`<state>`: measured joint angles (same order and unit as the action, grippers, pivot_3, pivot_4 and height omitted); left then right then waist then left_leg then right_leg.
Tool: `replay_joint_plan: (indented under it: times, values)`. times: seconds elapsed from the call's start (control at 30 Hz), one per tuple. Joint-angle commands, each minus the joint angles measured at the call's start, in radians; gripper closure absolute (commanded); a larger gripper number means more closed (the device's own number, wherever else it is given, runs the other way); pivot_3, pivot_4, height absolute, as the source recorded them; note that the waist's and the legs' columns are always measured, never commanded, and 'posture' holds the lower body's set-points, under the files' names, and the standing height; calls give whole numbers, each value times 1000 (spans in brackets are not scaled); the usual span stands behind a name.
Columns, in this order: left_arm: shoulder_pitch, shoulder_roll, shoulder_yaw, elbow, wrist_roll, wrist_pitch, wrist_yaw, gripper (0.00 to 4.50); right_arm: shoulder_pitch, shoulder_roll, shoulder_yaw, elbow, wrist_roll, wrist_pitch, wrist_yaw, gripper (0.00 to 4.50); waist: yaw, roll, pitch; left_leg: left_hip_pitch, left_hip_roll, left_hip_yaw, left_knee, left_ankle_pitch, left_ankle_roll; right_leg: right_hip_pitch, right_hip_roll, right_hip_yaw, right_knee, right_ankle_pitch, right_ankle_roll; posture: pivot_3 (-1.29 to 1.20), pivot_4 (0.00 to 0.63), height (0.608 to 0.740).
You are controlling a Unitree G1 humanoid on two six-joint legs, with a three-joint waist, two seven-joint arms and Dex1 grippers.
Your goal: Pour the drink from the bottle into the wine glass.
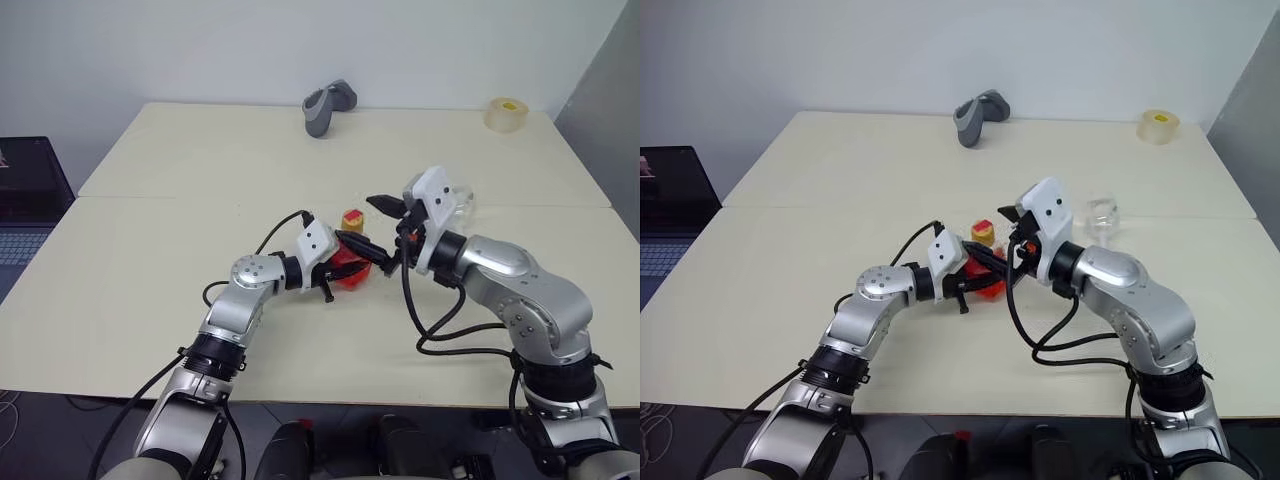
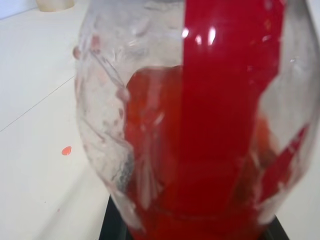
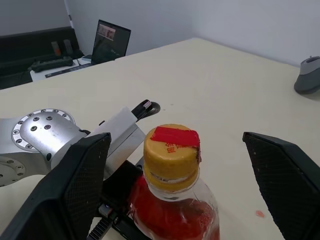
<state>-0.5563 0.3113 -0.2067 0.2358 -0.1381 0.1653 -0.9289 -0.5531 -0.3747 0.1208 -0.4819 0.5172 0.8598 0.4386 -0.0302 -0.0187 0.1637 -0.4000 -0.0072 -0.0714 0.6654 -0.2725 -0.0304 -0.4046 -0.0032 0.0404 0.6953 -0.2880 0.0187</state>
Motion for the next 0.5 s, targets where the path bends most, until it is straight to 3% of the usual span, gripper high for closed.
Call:
replay_joint_plan:
  times: [0.03, 0.07, 0.17, 0.4, 0.43, 0.5]
  values:
    - [-7, 1, 12, -55, -18, -14, -1, 3754, -26, 5, 6, -7, -13, -28, 11, 0, 0, 0, 0, 0, 0, 0, 0, 0, 0, 0, 0, 0, 0, 0, 0, 0, 150, 740]
    - [-7, 1, 12, -55, -17, -14, -1, 3754, -27, 6, 7, -5, -15, -30, 12, 0, 0, 0, 0, 0, 0, 0, 0, 0, 0, 0, 0, 0, 0, 0, 0, 0, 150, 740]
    - [-6, 2, 11, -57, -16, -14, -1, 3754, -28, 11, 8, 0, -20, -35, 16, 552, 0, 0, 0, 0, 0, 0, 0, 0, 0, 0, 0, 0, 0, 0, 0, 0, 150, 740]
    - [-5, 3, 8, -57, -14, -17, -3, 3754, -27, 27, 4, -1, -18, -45, 19, 3054, 0, 0, 0, 0, 0, 0, 0, 0, 0, 0, 0, 0, 0, 0, 0, 0, 150, 740]
    - [-5, 3, 8, -57, -14, -17, -3, 3754, -26, 30, 2, -2, -15, -45, 19, 3278, 0, 0, 0, 0, 0, 0, 0, 0, 0, 0, 0, 0, 0, 0, 0, 0, 150, 740]
    - [-5, 3, 7, -57, -13, -18, -3, 3754, -24, 37, -3, -5, -6, -42, 21, 3276, 0, 0, 0, 0, 0, 0, 0, 0, 0, 0, 0, 0, 0, 0, 0, 0, 150, 740]
